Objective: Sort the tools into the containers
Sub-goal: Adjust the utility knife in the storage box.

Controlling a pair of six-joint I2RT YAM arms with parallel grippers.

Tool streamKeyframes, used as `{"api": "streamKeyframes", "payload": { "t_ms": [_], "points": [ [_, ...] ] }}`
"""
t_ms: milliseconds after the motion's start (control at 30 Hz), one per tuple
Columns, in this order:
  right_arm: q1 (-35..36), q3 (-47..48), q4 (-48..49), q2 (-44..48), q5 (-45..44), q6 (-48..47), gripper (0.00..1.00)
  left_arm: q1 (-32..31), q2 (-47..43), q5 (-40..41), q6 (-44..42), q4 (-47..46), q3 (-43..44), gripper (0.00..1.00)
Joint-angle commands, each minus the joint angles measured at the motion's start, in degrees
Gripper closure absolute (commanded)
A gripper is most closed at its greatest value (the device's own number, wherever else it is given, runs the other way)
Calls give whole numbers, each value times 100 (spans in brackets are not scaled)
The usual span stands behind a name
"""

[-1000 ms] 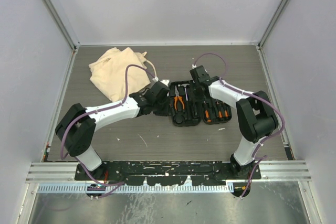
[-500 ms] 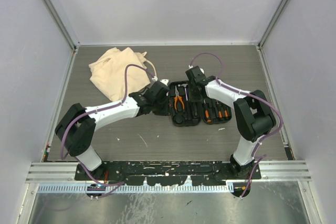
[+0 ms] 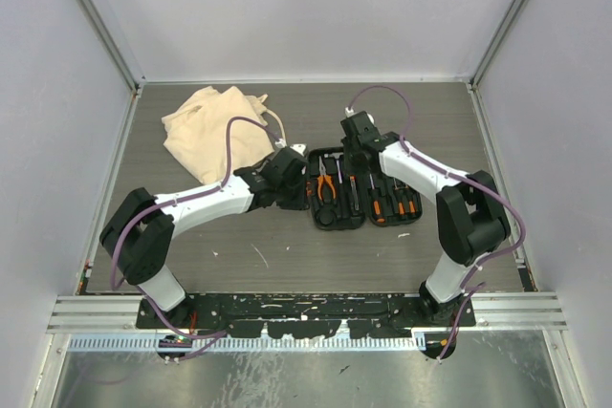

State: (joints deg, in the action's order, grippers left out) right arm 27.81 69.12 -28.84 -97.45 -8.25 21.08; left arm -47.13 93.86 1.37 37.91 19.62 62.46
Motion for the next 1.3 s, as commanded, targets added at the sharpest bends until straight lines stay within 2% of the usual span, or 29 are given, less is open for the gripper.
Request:
{"api": "streamKeyframes", "payload": {
  "t_ms": [0, 500, 900, 1133, 1267],
  "points": [
    [14, 153, -25, -29, -80, 8, 77, 32, -134, 70, -72, -27, 135, 88],
    [17, 116, -172, -389, 8, -52, 81, 32, 42, -68, -78, -36, 293, 89],
    [22, 95, -416, -633, -139, -21, 91, 34, 79, -58, -100, -17, 328, 90],
    [43, -462, -407, -827, 129, 103, 99, 44, 81, -36, -91, -19, 327, 91],
    [135, -981, -232, -950, 201, 286, 100, 49, 70, -15, -65, -8, 315, 91]
  ]
}}
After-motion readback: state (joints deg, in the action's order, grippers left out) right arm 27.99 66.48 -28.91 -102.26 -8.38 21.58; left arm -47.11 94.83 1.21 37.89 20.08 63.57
